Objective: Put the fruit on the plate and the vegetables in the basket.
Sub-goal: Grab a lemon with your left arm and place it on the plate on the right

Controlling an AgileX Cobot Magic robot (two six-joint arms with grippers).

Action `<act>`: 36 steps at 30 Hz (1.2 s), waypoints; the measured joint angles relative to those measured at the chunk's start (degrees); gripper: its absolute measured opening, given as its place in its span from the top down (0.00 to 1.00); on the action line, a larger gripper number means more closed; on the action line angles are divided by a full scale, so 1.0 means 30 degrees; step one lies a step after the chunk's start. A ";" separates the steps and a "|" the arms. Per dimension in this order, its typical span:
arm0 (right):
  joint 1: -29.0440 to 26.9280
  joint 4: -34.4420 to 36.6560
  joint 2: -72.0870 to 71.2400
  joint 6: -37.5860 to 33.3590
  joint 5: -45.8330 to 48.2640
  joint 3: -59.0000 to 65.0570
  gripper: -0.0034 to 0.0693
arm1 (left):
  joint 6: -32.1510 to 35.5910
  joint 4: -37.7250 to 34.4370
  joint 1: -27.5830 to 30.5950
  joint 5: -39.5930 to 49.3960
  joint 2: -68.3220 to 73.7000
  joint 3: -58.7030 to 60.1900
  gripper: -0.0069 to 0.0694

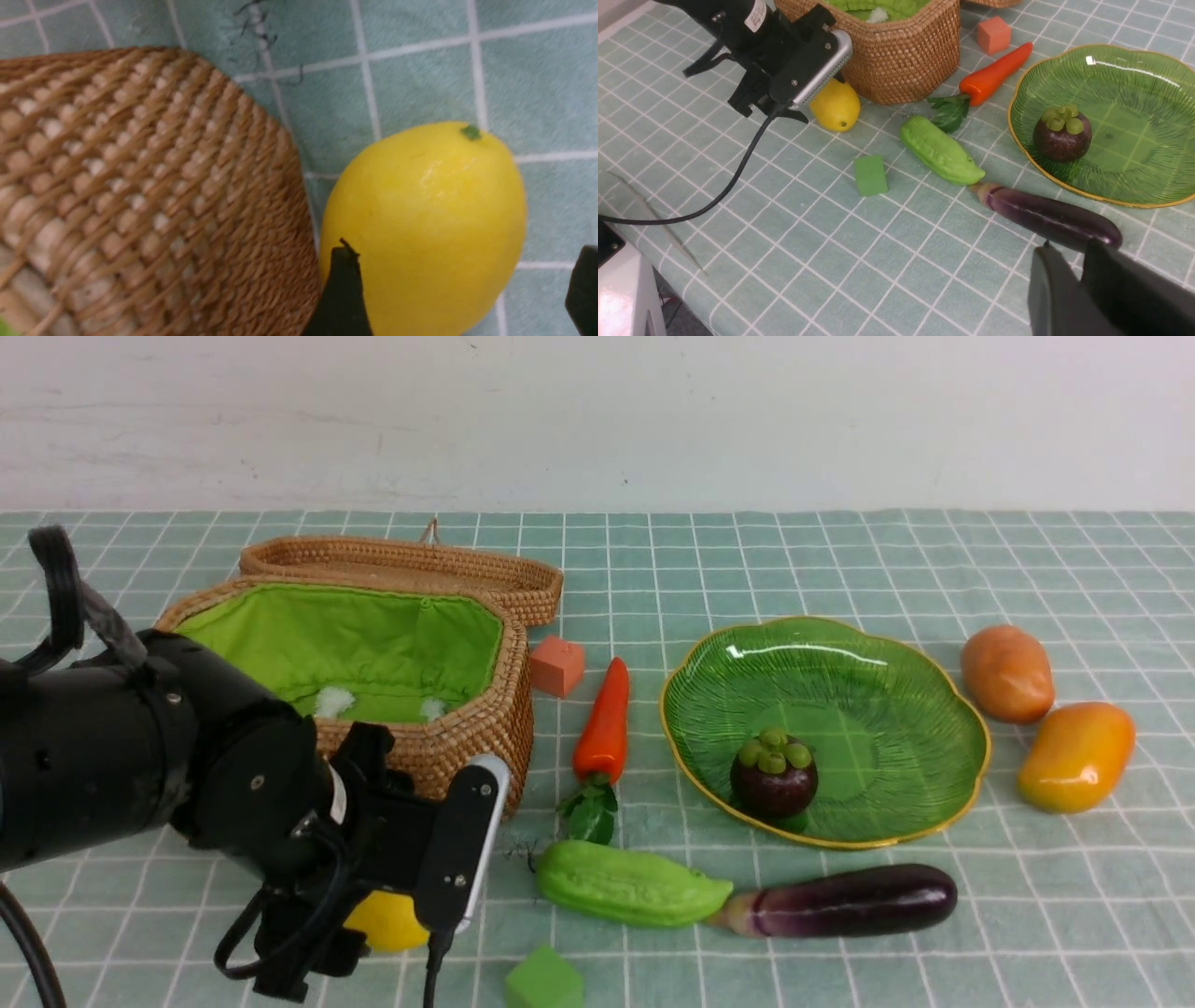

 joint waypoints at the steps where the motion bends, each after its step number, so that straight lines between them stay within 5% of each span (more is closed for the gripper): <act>1: 0.0000 0.0000 0.0000 0.0000 0.0000 0.0000 0.81 | -0.0037 0.0196 0.0000 -0.0145 0.0044 0.0000 0.15; 23: 0.0000 0.0579 0.0000 0.0000 0.0329 0.0000 0.80 | -0.1460 0.0534 0.0000 -0.1545 0.2079 -0.0161 0.14; 36: 0.0000 0.0683 0.0000 -0.0123 0.0352 0.0000 0.80 | -0.2056 -0.0193 -0.0773 0.0677 0.1817 -0.0322 0.20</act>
